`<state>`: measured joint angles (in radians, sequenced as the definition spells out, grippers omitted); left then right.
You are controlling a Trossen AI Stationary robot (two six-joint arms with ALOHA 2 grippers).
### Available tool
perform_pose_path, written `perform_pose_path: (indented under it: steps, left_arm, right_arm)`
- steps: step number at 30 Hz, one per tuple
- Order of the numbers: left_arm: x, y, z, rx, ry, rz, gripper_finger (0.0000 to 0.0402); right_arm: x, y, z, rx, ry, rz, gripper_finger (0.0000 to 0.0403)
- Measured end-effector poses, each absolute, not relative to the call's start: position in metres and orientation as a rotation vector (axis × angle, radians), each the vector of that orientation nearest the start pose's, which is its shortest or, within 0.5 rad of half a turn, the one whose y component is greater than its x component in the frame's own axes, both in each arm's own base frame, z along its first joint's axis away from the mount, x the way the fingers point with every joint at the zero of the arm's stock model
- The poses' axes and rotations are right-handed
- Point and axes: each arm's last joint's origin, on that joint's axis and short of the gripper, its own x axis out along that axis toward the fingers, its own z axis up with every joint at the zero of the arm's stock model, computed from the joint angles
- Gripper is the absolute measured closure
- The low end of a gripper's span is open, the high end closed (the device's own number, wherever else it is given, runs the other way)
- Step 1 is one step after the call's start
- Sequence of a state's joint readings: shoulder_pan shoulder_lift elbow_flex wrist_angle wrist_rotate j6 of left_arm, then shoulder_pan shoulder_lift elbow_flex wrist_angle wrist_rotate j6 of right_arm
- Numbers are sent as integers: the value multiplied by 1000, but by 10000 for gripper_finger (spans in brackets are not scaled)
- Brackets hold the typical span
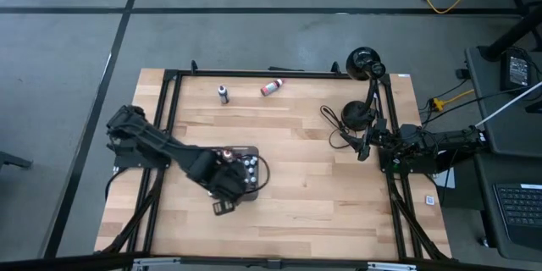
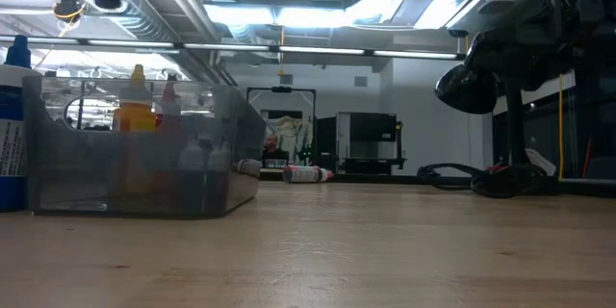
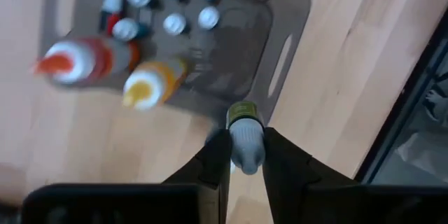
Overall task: Pick & Place food coloring
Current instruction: Put the light green food coloring bottle into the bin
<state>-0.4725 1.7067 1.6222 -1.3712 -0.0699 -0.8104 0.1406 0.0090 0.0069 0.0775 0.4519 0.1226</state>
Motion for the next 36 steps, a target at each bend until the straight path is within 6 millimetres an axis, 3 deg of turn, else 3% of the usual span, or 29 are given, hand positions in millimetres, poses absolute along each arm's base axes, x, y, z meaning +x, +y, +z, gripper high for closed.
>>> perform_pose_path:
  steps: [15,23,36]
  left_arm:
    - [339,-144,244,-181,1459,197,344]
    - [351,-149,216,-119,1491,219,344]
    - [358,-149,189,-96,1475,220,345]
  right_arm:
    - [95,1,172,144,-91,-306,80]
    - [96,1,172,144,-91,-306,80]
    - [95,1,172,144,-92,-306,80]
